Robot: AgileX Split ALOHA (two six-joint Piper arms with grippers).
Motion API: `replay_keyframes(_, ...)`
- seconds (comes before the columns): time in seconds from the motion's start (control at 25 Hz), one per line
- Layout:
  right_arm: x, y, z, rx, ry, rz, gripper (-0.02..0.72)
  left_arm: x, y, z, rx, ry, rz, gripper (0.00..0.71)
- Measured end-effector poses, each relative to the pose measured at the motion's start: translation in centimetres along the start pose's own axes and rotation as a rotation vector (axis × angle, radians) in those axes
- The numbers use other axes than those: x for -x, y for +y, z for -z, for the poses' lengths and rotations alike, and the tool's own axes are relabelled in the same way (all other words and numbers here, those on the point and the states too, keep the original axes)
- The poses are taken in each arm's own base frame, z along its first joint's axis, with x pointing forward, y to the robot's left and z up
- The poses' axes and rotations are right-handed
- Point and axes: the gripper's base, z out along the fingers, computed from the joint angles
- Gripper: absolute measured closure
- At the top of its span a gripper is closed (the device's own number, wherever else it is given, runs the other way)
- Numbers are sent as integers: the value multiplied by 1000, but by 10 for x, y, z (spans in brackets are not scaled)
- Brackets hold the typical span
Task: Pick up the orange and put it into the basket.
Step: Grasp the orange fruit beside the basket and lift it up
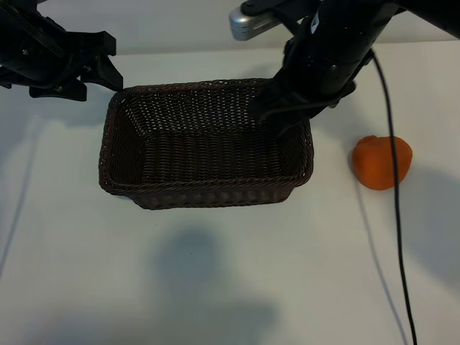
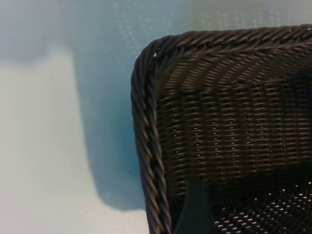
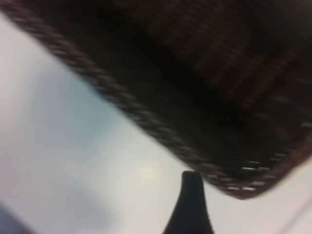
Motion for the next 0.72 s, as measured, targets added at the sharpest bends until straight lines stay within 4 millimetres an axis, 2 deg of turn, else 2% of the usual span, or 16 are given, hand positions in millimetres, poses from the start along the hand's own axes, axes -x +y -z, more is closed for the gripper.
replay_keyframes(0.24,0,-36,4,-157,-12,-70,141,0,0,0,1,-5,0,114)
replay_keyframes(0.44,-3,-72,7,-208,-24,-154,141,1,0,0,1,-10,0,116)
replay_keyframes(0.6,-6,-97,2,-229,-8,-219,141,1,0,0,2,-16,0,118)
replay_keyframes(0.72,-13,-108,-7,-234,18,-250,142,2,0,0,1,-19,1,118)
